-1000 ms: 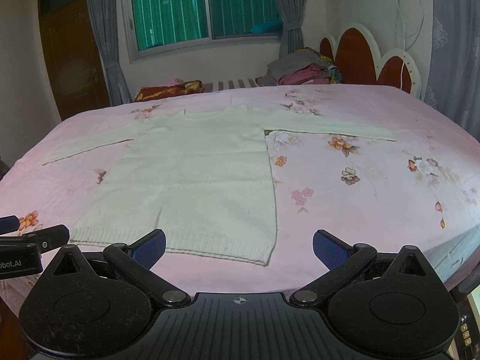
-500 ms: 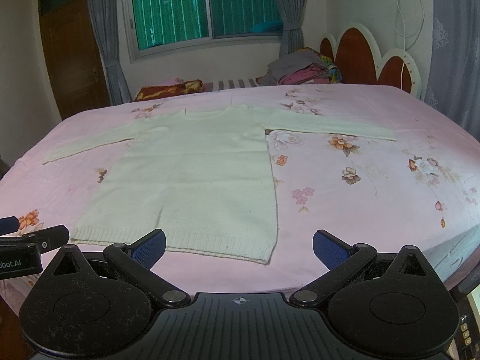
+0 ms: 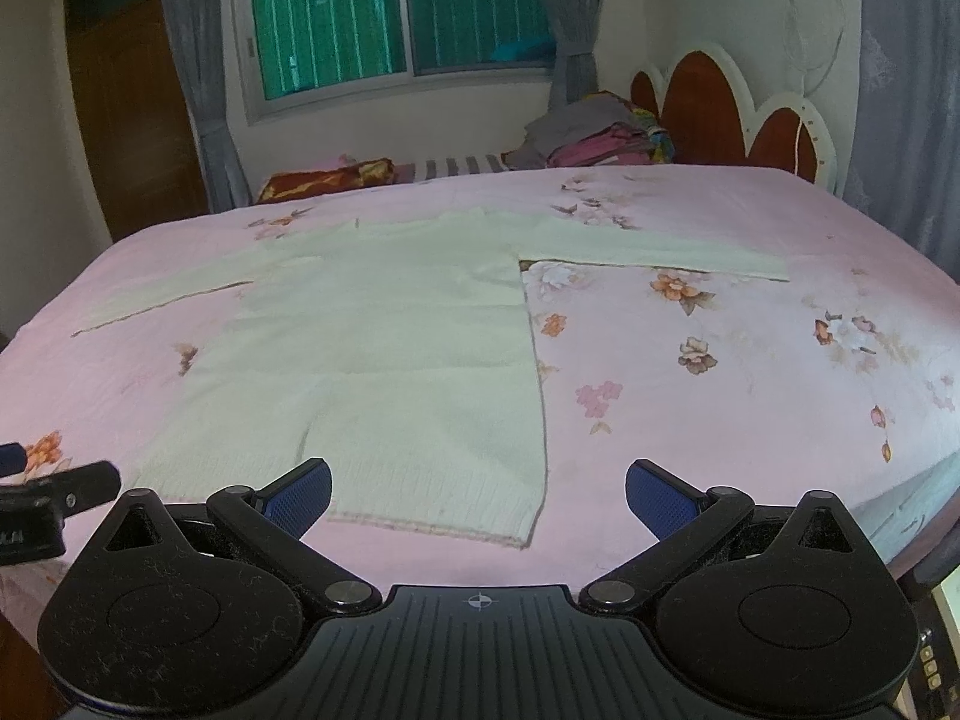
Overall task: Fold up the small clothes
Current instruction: 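Lower the right gripper to the sweater's sleeve cuff and close on it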
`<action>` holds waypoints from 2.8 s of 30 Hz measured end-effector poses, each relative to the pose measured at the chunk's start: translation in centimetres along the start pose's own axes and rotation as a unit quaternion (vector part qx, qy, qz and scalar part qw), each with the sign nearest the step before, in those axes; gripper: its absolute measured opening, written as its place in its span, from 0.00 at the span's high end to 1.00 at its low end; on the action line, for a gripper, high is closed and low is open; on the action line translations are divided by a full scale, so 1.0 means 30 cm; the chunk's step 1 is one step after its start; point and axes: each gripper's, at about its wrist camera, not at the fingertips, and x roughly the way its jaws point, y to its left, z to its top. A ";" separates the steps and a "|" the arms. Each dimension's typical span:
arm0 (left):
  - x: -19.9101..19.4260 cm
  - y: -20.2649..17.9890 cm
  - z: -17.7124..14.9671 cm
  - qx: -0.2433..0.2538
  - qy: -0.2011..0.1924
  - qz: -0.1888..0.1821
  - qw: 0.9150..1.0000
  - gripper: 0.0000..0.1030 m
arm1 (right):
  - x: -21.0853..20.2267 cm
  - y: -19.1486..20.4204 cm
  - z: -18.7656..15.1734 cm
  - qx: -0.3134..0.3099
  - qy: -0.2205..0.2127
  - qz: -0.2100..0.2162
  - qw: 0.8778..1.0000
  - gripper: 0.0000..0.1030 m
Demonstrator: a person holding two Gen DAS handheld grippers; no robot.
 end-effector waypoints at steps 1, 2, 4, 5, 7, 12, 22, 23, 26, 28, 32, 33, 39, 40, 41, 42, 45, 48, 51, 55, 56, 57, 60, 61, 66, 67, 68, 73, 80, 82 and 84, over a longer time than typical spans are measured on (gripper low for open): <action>0.014 0.002 0.006 0.001 0.001 0.000 1.000 0.00 | 0.009 -0.003 0.004 0.002 0.000 -0.001 1.000 0.00; 0.029 0.005 0.014 0.002 0.002 0.000 1.000 0.00 | 0.030 -0.005 0.019 0.004 0.000 -0.003 1.000 0.00; 0.067 0.011 0.036 0.001 0.006 -0.001 1.000 0.00 | 0.054 -0.008 0.034 0.006 0.001 -0.005 1.000 0.00; 0.086 0.013 0.047 0.001 0.006 -0.002 1.000 0.00 | 0.074 -0.009 0.047 0.008 0.002 -0.007 1.000 0.00; 0.128 0.019 0.075 0.000 0.007 -0.004 1.000 0.00 | 0.118 -0.011 0.078 0.011 0.004 -0.011 1.000 0.00; 0.245 0.029 0.164 -0.001 0.011 -0.016 1.000 0.00 | 0.216 -0.010 0.155 0.014 0.005 -0.021 1.000 0.00; 0.421 0.033 0.323 0.021 0.008 -0.050 0.999 0.00 | 0.377 -0.018 0.328 0.039 -0.001 -0.052 0.998 0.00; 0.434 0.035 0.336 0.022 0.006 -0.053 0.998 0.00 | 0.390 -0.018 0.345 0.042 -0.003 -0.054 0.998 0.00; 0.470 0.034 0.370 0.027 0.002 -0.058 0.998 0.00 | 0.414 -0.018 0.380 0.051 -0.010 -0.060 0.997 0.00; 0.495 0.030 0.387 0.030 0.003 -0.061 0.998 0.00 | 0.428 -0.019 0.396 0.054 -0.010 -0.063 0.997 0.00; 0.540 0.012 0.405 0.032 0.009 -0.066 0.997 0.00 | 0.456 -0.035 0.417 0.052 -0.009 -0.072 0.996 0.00; 0.550 0.005 0.409 0.033 0.011 -0.067 0.997 0.00 | 0.465 -0.042 0.423 0.054 -0.008 -0.073 0.996 0.00; 0.617 -0.054 0.451 0.040 0.014 -0.065 0.997 0.00 | 0.520 -0.136 0.457 0.072 -0.008 -0.083 0.994 0.00; 0.632 -0.066 0.461 0.040 0.014 -0.064 0.997 0.00 | 0.540 -0.161 0.468 0.077 -0.006 -0.082 0.994 0.00; 0.646 -0.078 0.470 0.040 0.015 -0.063 0.997 0.00 | 0.559 -0.184 0.479 0.080 -0.005 -0.081 0.993 0.00; 0.662 -0.095 0.481 0.040 0.016 -0.061 0.997 0.00 | 0.571 -0.201 0.486 0.082 -0.005 -0.081 0.993 0.00; 0.720 -0.156 0.519 0.048 0.020 -0.059 0.997 0.00 | 0.620 -0.273 0.529 0.091 -0.006 -0.075 0.993 0.00; 0.781 -0.228 0.552 0.059 0.024 -0.056 0.996 0.00 | 0.673 -0.359 0.582 0.098 -0.009 -0.073 0.992 0.00; 0.844 -0.293 0.573 0.055 0.027 -0.058 0.996 0.00 | 0.727 -0.450 0.617 0.110 -0.009 -0.073 0.991 0.00; 0.908 -0.371 0.588 0.046 0.023 -0.077 0.996 0.00 | 0.817 -0.609 0.632 0.146 -0.001 -0.090 0.985 0.00; 0.922 -0.391 0.592 0.049 0.023 -0.075 0.996 0.00 | 0.835 -0.645 0.633 0.155 -0.001 -0.102 0.983 0.00; 0.940 -0.416 0.598 0.051 0.032 -0.076 0.995 0.00 | 0.854 -0.698 0.630 0.169 -0.005 -0.113 0.979 0.00; 0.976 -0.459 0.612 0.054 0.041 -0.079 0.995 0.00 | 0.897 -0.823 0.615 0.208 -0.013 -0.118 0.971 0.00; 0.982 -0.471 0.616 0.056 0.037 -0.080 0.995 0.00 | 0.909 -0.860 0.608 0.220 -0.017 -0.115 0.968 0.00; 1.020 -0.514 0.628 0.066 0.043 -0.063 0.995 0.00 | 0.967 -1.018 0.591 0.261 -0.040 -0.113 0.958 0.01; 1.029 -0.518 0.627 0.066 0.047 -0.058 0.995 0.00 | 0.975 -1.047 0.590 0.269 -0.044 -0.113 0.955 0.25; 1.039 -0.524 0.629 0.066 0.050 -0.053 0.995 0.00 | 0.985 -1.069 0.590 0.278 -0.040 -0.111 0.953 0.46; 1.074 -0.546 0.633 0.064 0.070 -0.029 0.995 0.00 | 1.008 -1.187 0.565 0.332 -0.035 -0.114 0.936 0.46; 1.100 -0.564 0.661 0.047 0.081 -0.032 0.995 0.00 | 1.006 -1.296 0.505 0.393 -0.028 -0.095 0.914 0.62; 1.104 -0.546 0.672 0.016 0.086 -0.045 0.995 0.00 | 1.001 -1.318 0.502 0.397 -0.033 -0.091 0.913 0.62; 1.112 -0.524 0.682 -0.013 0.097 -0.061 0.993 0.00 | 0.997 -1.339 0.498 0.408 -0.040 -0.086 0.908 0.62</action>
